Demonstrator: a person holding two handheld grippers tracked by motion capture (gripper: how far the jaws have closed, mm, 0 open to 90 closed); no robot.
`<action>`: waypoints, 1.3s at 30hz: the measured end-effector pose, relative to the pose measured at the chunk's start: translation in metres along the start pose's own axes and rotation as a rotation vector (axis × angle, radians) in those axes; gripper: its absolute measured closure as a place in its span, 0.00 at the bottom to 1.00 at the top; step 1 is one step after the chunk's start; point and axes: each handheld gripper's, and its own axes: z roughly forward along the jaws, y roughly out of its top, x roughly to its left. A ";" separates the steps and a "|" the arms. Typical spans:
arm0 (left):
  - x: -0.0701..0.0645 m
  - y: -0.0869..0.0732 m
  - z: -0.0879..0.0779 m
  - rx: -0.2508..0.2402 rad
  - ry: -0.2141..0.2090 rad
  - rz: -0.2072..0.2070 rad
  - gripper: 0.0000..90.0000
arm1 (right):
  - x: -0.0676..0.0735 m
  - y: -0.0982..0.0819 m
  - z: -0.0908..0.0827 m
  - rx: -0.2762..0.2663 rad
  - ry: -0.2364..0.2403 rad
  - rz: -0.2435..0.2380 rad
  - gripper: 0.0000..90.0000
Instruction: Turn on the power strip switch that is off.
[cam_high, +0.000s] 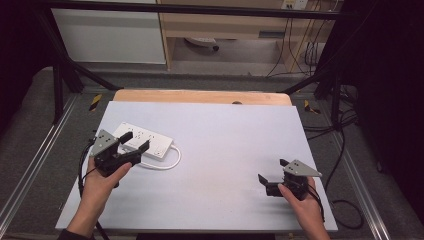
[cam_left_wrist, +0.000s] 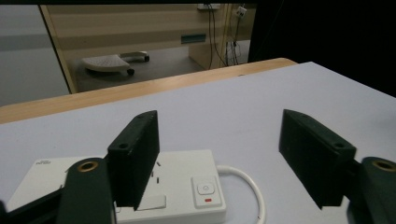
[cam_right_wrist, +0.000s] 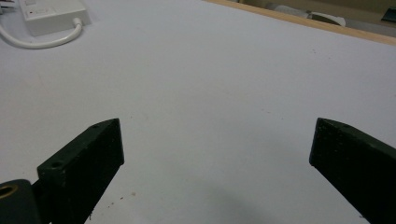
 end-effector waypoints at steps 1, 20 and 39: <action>0.000 0.000 0.001 0.000 0.001 -0.001 0.34 | 0.000 0.000 0.000 0.000 0.000 0.000 0.04; 0.007 0.000 0.010 0.010 0.026 0.006 0.45 | -0.001 0.000 -0.001 -0.001 0.000 0.002 0.04; 0.014 -0.002 0.018 0.031 0.028 0.017 0.60 | -0.001 0.000 -0.001 -0.003 0.002 0.004 0.04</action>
